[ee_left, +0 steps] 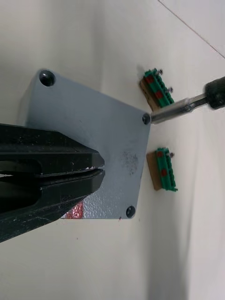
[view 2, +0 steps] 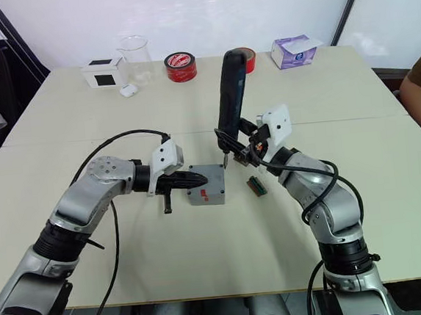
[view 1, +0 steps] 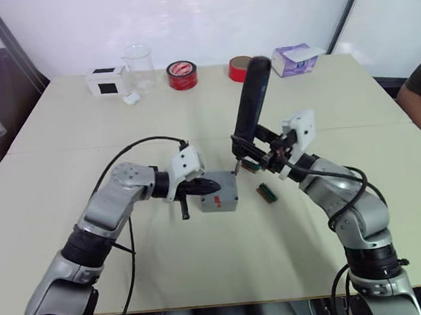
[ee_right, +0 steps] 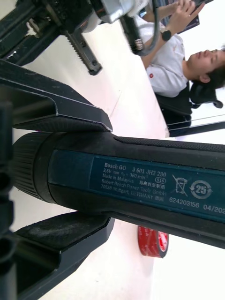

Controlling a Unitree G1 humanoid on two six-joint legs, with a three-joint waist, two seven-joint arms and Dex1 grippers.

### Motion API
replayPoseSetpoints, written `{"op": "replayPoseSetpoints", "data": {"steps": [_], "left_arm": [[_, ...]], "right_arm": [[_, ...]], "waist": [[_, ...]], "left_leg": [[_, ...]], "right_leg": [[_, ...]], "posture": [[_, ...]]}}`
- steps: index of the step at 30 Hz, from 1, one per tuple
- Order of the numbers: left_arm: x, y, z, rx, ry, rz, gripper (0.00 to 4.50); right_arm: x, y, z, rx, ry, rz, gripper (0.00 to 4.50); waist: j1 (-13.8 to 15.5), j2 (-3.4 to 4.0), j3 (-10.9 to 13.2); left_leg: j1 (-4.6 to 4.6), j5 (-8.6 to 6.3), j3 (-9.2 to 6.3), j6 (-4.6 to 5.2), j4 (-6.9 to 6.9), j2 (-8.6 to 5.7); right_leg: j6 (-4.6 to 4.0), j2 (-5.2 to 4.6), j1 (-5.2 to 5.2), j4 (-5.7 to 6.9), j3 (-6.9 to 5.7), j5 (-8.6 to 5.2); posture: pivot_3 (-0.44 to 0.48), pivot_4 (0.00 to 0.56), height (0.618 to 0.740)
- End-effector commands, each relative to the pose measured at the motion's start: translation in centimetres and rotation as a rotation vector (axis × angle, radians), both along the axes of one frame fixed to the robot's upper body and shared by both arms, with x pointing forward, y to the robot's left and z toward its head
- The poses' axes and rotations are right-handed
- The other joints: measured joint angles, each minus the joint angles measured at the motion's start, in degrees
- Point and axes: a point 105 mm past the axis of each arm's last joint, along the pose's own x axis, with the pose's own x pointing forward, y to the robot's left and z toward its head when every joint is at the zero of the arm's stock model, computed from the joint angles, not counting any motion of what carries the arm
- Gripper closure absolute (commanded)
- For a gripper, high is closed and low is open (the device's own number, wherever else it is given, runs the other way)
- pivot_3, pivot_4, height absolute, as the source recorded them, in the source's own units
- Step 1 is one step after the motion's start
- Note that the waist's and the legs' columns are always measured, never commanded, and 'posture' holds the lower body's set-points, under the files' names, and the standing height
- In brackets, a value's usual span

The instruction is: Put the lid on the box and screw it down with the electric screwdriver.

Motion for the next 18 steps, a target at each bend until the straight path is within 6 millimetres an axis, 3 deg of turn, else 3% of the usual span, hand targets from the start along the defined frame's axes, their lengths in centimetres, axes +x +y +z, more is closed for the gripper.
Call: {"op": "replayPoseSetpoints", "data": {"steps": [1, 12, 18], "left_arm": [[0.0, 0.9, -1.1, 0.027, 0.054, 0.052, 4.50], [0.5, 2.0, -0.8, 0.043, 0.019, 0.098, 4.50], [0.0, 1.5, -1.2, 0.036, 0.037, 0.088, 4.50]], "right_arm": [[-1.1, 0.1, 4.1, 0.048, -0.143, 0.019, 2.65], [-1.2, 1.1, 4.3, 0.069, -0.120, 0.101, 2.65], [-1.4, 1.2, 3.6, 0.056, -0.105, 0.105, 2.65]], "waist": [[0.00, 0.00, 0.00], [-0.03, 0.00, 0.00], [0.02, 0.00, 0.00]], "left_leg": [[0.00, 0.00, 0.00, 0.00, 0.00, 0.00], [0.01, 0.00, 0.01, 0.00, 0.00, 0.01], [0.01, 0.00, 0.01, 0.00, 0.00, 0.00]], "right_leg": [[0.00, 0.00, 0.00, 0.00, 0.00, 0.00], [0.00, 0.00, 0.00, 0.01, 0.00, 0.00], [0.00, -0.01, 0.00, 0.01, 0.00, 0.00]], "posture": [[0.000, 0.150, 0.740], [0.000, 0.150, 0.740], [0.000, 0.150, 0.740]]}}
